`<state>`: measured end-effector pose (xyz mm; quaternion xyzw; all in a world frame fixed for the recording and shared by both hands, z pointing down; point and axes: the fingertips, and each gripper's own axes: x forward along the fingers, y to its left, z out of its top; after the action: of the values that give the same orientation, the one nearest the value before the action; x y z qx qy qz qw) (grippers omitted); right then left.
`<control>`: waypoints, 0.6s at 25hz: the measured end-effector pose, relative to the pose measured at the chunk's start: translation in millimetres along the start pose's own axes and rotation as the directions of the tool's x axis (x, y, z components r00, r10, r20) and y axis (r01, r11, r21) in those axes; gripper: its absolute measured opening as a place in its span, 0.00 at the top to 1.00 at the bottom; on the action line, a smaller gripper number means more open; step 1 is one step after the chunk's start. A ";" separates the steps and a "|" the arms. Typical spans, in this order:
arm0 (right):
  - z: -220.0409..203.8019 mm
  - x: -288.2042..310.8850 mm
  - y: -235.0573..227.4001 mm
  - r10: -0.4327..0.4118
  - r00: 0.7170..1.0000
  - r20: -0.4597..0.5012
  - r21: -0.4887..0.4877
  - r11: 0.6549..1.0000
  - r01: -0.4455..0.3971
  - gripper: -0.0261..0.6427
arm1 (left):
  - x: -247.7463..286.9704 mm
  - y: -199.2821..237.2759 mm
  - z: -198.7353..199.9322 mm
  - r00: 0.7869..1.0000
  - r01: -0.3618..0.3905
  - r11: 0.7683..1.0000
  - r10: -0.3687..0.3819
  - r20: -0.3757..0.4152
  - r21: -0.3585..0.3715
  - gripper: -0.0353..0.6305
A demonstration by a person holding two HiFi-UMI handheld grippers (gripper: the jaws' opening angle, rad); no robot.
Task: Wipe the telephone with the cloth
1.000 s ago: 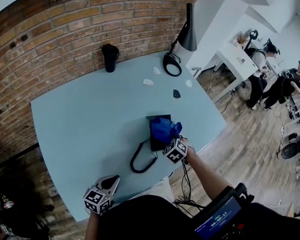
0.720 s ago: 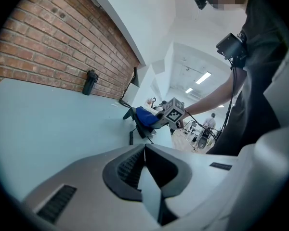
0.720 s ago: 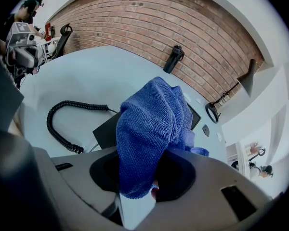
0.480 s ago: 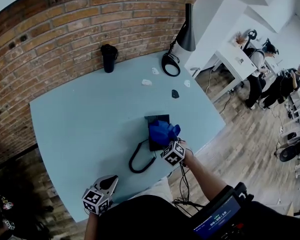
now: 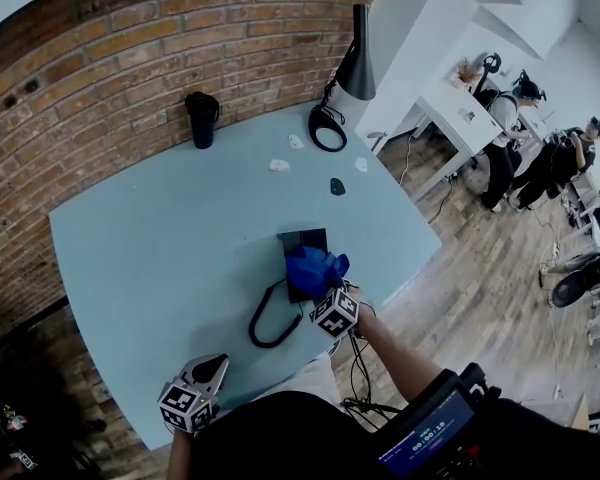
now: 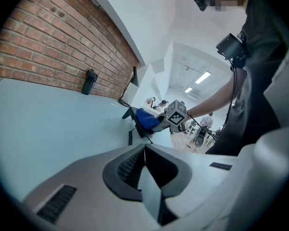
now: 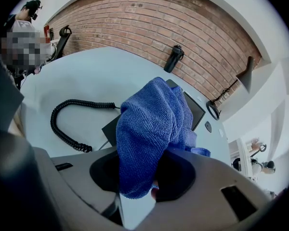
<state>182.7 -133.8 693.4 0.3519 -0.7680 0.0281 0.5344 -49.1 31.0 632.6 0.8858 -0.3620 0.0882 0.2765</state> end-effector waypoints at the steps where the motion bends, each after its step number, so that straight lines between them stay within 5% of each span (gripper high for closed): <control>1: -0.5 -0.3 0.4 -0.001 1.000 0.001 0.000 1.000 0.001 0.74 | 0.2 -0.4 -0.3 1.000 0.000 1.000 0.000 0.000 0.000 0.92; 15: -5.4 0.0 8.1 0.001 1.000 -0.003 0.014 1.000 -0.001 0.74 | 1.1 0.3 -3.6 1.000 0.007 1.000 -0.007 -0.009 0.000 0.91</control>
<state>182.4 -125.5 698.4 0.3552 -0.7670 0.0341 0.5333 -48.3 32.1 636.1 0.8866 -0.3578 0.0911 0.2786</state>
